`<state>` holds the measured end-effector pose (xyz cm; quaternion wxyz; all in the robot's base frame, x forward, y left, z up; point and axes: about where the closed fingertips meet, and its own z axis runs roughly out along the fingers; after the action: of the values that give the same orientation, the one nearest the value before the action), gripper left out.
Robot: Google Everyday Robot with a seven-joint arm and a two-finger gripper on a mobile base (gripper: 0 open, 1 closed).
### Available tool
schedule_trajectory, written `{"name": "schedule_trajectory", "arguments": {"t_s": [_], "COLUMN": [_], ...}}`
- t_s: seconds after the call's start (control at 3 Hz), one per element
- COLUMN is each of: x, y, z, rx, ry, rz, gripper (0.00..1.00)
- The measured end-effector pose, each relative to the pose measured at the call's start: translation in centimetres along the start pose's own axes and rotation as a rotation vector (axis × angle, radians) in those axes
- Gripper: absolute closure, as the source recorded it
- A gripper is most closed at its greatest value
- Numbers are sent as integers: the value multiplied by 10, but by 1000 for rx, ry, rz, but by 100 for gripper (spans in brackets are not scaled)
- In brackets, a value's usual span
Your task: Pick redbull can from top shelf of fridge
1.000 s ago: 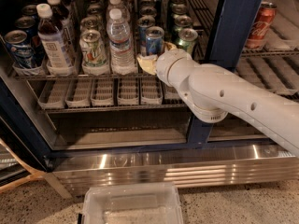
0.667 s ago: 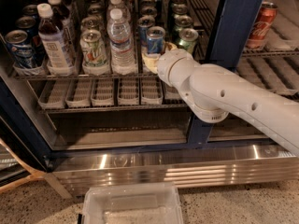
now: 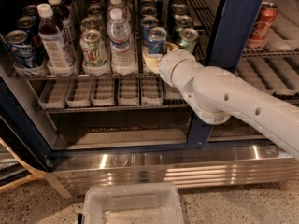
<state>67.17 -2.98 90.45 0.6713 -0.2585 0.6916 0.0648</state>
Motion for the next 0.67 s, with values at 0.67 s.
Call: {"name": "schedule_trajectory", "arguments": {"t_s": [0.67], "x": [-13], "y": [3], "z": [-4], "rx": [-13], "ry": [-9], "rz": [-11], "gripper": [100]}}
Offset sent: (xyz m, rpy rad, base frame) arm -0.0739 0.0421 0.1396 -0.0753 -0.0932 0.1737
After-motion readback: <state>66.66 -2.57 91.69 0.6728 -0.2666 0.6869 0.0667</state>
